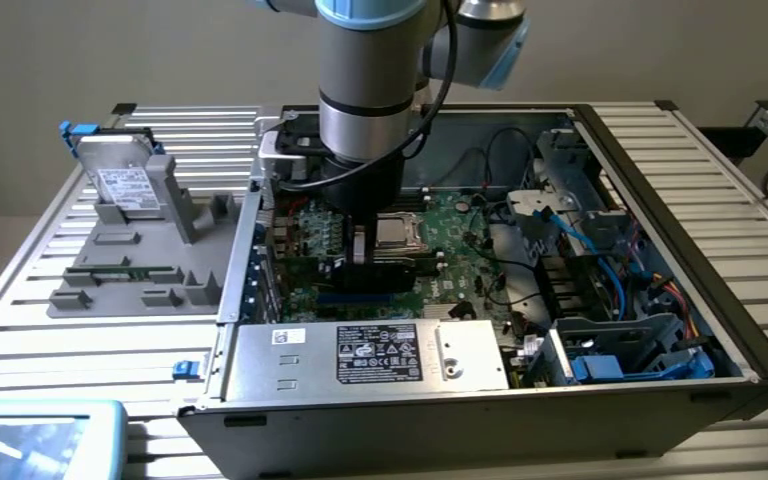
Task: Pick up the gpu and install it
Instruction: 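Insert the gpu into the slot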
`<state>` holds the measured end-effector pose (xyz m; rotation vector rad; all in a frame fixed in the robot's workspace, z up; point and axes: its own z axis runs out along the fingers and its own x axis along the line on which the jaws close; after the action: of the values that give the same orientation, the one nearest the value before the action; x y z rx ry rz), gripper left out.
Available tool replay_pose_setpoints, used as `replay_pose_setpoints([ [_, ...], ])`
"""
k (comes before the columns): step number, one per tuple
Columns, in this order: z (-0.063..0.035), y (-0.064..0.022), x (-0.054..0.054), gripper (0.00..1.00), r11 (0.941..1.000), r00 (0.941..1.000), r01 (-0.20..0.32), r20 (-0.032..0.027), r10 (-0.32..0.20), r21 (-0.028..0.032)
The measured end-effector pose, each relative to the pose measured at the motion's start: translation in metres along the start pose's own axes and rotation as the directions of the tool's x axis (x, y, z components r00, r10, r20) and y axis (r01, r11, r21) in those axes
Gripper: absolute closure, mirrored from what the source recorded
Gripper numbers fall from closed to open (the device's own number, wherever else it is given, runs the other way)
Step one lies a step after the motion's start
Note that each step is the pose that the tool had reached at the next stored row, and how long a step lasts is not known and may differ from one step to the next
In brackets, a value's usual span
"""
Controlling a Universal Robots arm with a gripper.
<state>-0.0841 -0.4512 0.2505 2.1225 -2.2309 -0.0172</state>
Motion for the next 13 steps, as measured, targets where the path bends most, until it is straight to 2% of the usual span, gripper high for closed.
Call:
replay_pose_setpoints([
  [13,0.0,-0.0001,0.0025,0.72,1.0,1.0,0.0,0.0001,0.0,-0.0008],
])
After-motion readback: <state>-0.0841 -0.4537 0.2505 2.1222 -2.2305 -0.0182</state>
